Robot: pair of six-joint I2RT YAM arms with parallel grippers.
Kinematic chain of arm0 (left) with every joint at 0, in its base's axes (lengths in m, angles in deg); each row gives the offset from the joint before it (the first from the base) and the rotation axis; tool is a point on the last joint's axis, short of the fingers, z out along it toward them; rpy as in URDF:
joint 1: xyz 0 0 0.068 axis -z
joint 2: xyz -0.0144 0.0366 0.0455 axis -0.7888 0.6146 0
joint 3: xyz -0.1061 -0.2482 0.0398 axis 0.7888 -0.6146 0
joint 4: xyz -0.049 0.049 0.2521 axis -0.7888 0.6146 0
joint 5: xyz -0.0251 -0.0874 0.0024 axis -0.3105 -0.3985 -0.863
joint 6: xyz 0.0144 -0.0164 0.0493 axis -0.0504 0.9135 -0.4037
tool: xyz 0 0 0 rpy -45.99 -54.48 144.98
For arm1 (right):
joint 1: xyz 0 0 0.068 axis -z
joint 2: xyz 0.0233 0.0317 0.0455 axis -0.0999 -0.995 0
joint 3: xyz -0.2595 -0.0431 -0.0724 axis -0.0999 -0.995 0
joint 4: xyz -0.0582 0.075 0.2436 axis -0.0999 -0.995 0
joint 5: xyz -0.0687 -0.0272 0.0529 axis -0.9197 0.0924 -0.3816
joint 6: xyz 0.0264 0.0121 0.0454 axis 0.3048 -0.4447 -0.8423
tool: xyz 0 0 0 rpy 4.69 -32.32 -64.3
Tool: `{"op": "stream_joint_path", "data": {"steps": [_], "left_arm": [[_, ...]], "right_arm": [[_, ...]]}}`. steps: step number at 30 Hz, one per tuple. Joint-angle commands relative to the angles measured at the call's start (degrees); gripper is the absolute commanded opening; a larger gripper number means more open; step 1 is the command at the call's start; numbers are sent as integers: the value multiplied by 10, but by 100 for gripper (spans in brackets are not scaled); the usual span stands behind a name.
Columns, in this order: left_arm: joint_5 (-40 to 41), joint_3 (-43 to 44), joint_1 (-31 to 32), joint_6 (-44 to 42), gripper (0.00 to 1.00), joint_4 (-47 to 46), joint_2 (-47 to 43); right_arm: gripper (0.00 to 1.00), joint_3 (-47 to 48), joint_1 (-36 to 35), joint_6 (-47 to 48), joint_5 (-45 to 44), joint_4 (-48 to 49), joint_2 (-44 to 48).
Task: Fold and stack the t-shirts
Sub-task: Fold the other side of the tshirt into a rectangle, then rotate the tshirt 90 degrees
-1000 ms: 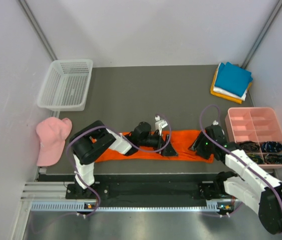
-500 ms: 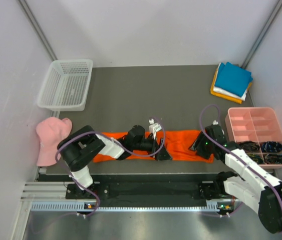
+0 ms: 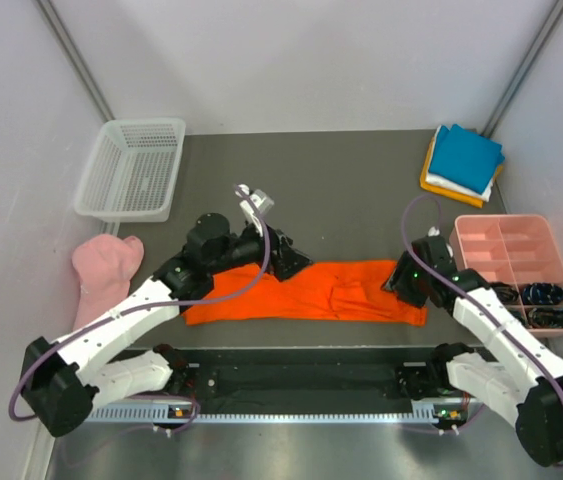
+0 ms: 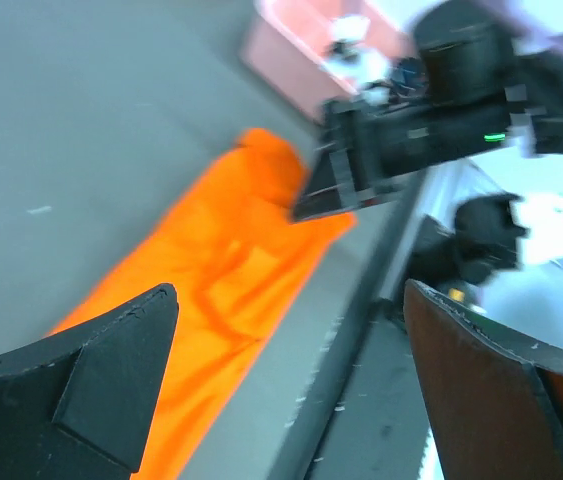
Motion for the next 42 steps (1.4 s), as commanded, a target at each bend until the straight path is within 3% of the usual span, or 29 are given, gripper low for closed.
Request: {"op": "stream_joint_path", "data": {"steps": [1,8,15,23,42], "left_arm": [[23,-17,-45,-27,99,85,-19],[57,-39,-60,-11,99,99,-43],[64,-44,-63,-10,99,107,-62],[71,-44,-65,-16,99,130,-79],[58,-39,-69,-13,99,127,-69]], "right_arm": [[50,92,-6,25,-27,-21,8],[50,155,-7,38,-95,-24,-44],[50,219,-1,37,-183,14,-159],[50,272,62,28,-207,26,-258],[49,188,80,-34,-218,-9,-232]]}}
